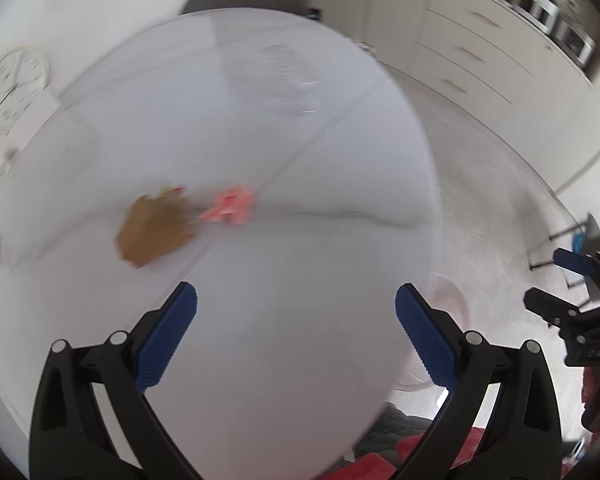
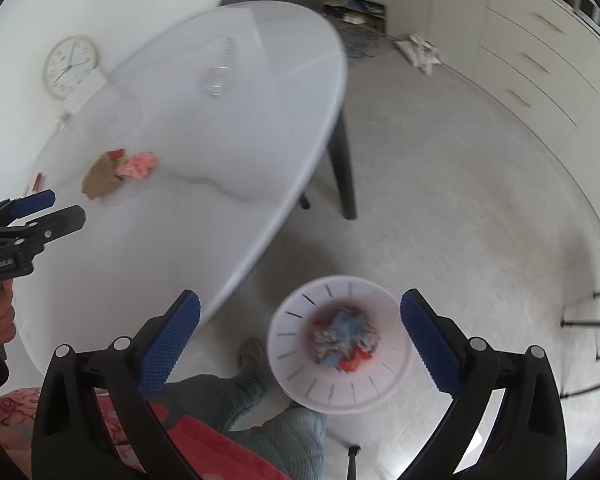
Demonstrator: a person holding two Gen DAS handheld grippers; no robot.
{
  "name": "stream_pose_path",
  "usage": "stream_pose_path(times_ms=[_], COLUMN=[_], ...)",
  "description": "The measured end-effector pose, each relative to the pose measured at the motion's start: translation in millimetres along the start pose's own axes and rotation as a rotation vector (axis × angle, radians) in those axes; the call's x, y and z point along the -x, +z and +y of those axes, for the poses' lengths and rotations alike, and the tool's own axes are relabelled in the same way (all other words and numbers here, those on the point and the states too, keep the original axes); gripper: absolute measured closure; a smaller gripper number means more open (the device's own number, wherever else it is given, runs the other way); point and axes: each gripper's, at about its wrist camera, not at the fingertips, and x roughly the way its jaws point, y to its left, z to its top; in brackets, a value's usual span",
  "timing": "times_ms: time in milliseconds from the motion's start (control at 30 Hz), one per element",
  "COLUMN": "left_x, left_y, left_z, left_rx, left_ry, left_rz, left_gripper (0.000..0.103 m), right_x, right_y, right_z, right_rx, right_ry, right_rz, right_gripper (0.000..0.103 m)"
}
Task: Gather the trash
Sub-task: 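Grasp the pink crumpled paper with the right tool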
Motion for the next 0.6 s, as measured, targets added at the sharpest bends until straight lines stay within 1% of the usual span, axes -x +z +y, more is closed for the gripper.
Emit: stream_pose_path(times_ms=[133,267,367,567,600], left_x=[-2.7,-5.4,-11.5,-25.1,-27.0], left_y=[-3.4,-4.4,-5.2,-7.7,-7.5], left_z=[59.0,95.1,108.4,136.8,141.1], left_rx=[0.109,0.162,0.178,0.204,0.212], left_ry=[0.044,0.046,0.041,0.017,0.015], left_rz=[0.011,0.019,0.032,0.050,0.054], left_gripper=[0.008,0.008,0.008,0.008,0.008], right_x=[-22.2,-48.8,-68.7,-113.8,-121.7], right_y=[38.3,75.0,99.7,133.3,137.8], right_z=[47.5,91.2,122.7,175.6,183.1], right_rx=[0.070,0.126,0.193,0.360,0.387], right_ry=[0.070,0.126,0.139,0.159,0.160], right_rz=[0.007,0.024,0.034,0.036,0.036], right_gripper=[0.003,0.003,0.003,0.004,0.005])
